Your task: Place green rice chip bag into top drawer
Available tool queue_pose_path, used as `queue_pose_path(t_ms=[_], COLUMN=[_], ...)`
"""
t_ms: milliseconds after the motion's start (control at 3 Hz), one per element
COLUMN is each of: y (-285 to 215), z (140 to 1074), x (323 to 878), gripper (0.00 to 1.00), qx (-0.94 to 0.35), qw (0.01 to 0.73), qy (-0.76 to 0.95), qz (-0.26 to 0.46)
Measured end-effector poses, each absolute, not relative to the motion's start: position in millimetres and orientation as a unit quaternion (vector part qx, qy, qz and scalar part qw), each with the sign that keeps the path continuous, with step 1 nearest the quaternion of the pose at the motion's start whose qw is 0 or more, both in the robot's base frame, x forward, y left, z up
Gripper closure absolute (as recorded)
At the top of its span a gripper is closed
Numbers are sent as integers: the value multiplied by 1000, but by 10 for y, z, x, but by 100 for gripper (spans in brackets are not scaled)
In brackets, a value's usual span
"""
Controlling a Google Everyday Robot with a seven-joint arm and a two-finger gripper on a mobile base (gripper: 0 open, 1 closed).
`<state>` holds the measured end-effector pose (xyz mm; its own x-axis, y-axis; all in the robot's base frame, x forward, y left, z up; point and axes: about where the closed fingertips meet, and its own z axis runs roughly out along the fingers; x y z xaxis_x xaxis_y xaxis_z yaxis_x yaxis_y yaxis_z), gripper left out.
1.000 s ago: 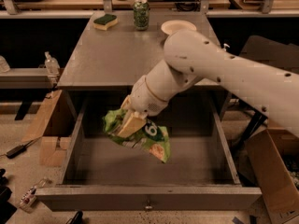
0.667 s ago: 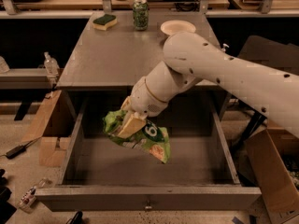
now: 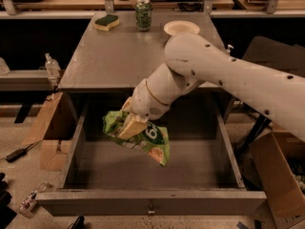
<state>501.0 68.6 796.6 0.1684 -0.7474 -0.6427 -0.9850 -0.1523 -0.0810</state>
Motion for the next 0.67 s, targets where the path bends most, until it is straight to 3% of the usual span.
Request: queue_pose_path(t_ms=[333,667], y=[699,705], z=[7963,7961], x=[5001,4997], gripper=[4,0], qx=[-723,-723], qw=[251,251], qy=[599,599], qz=[236,236])
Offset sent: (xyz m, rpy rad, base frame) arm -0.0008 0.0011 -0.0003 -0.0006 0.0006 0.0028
